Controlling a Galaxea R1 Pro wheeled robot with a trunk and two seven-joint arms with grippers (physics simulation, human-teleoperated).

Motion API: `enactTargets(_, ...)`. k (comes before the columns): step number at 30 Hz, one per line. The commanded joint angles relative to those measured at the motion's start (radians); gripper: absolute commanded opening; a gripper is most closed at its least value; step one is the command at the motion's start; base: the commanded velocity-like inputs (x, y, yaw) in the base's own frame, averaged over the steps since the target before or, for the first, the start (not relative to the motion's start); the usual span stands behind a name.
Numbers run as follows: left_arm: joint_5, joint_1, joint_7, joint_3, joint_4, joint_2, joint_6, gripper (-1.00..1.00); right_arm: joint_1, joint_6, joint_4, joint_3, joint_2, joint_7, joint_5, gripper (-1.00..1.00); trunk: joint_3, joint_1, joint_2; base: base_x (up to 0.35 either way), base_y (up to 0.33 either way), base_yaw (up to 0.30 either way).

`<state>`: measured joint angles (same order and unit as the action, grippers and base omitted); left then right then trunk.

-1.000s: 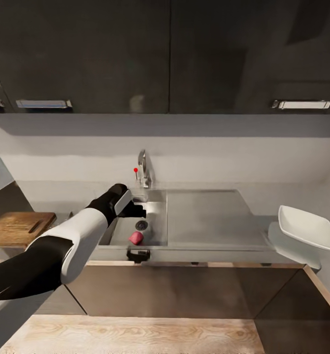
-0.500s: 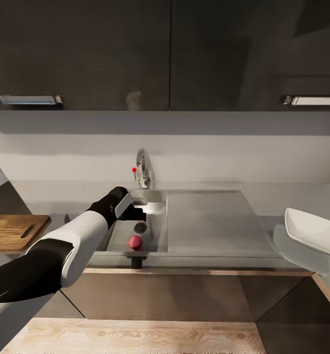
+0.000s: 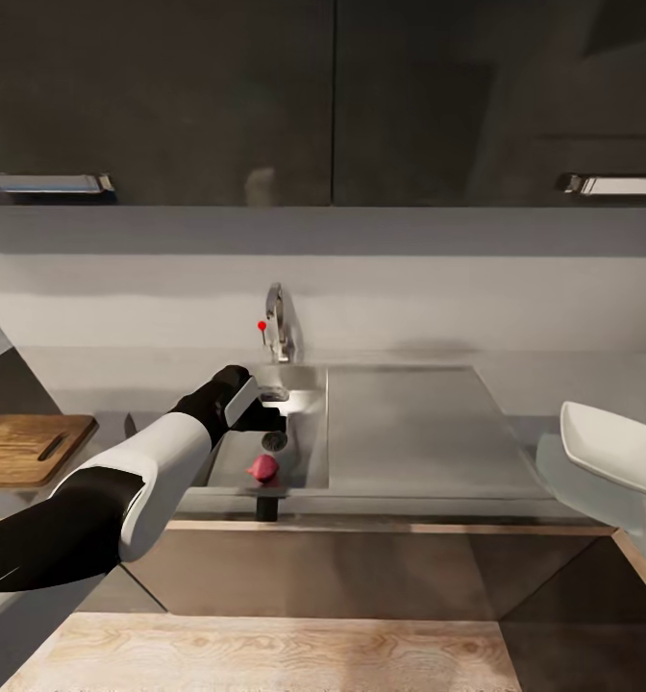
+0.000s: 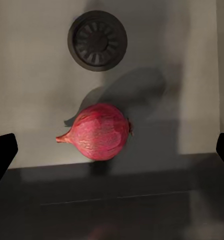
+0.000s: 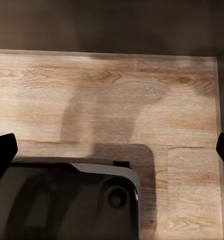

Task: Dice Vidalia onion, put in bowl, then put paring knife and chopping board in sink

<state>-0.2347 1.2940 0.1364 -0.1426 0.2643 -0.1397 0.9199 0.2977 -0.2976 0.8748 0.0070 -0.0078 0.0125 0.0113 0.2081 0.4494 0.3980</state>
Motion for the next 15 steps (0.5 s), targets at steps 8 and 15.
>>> enactTargets(8, -0.011, 0.001, 0.008, -0.006, 0.001, 0.0, 0.004, 1.0, 0.0, -0.001, 0.001, 0.001, 0.0, 0.001, 0.001, 1.0, 0.015, 0.001, 0.002, 0.0, 0.0, 0.0)
enactTargets(15, -0.011, 0.0, 0.008, -0.006, 0.0, 0.0, 0.005, 1.0, 0.0, -0.002, 0.001, 0.001, -0.001, 0.001, 0.001, 1.0, 0.026, 0.001, 0.002, 0.062, 0.0, 0.0)
